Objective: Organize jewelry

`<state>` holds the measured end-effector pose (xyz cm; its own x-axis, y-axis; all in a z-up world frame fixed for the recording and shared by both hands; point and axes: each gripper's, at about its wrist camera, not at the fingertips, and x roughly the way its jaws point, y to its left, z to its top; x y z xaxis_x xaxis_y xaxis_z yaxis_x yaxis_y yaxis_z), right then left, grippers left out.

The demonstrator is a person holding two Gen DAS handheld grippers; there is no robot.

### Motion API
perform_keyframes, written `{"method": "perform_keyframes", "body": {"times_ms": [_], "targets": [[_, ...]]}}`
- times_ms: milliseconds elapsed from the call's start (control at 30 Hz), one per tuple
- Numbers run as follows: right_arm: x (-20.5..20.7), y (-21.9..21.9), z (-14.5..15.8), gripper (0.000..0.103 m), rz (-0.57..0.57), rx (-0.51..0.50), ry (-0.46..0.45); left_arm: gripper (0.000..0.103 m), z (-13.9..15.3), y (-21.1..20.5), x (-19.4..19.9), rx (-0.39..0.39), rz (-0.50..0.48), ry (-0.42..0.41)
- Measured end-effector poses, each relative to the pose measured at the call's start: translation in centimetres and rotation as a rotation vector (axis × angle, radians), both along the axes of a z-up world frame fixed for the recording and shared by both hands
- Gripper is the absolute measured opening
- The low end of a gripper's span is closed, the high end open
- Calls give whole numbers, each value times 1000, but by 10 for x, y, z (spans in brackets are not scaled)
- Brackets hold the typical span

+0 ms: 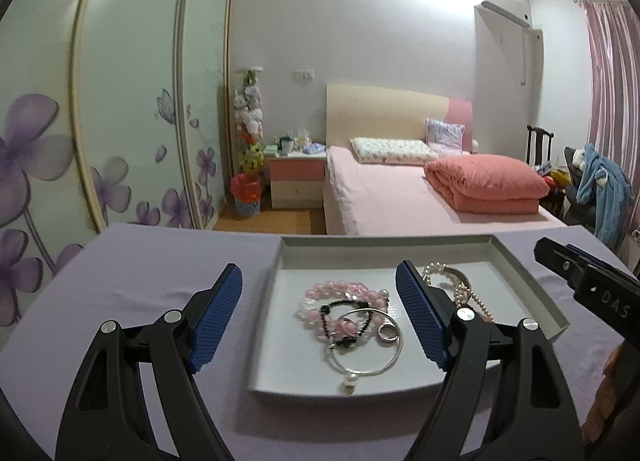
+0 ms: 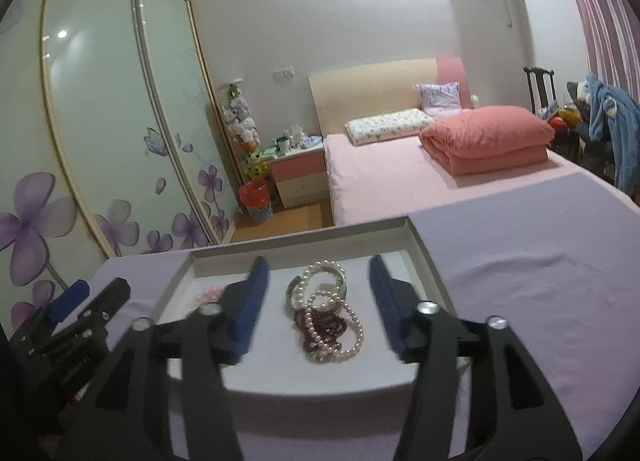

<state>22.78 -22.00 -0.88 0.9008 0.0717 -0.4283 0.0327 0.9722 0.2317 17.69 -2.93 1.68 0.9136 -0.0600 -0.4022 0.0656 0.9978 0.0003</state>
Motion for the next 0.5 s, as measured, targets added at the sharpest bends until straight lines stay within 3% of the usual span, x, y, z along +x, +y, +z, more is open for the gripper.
{"method": "perform_keyframes", "body": {"times_ms": [67, 167, 267, 500], "targets": [[-16, 1, 8, 78, 9, -14, -22, 85, 8, 8, -16, 1, 8, -28], [-47, 9, 21, 96, 25, -51, -62, 94, 18, 20, -42, 2, 9, -67], [-76, 16, 30, 99, 42, -87, -88, 101, 25, 29, -69, 6, 7, -98], [-132, 32, 33, 99, 73, -129, -89, 101, 21, 37, -110, -1, 11, -101]]}}
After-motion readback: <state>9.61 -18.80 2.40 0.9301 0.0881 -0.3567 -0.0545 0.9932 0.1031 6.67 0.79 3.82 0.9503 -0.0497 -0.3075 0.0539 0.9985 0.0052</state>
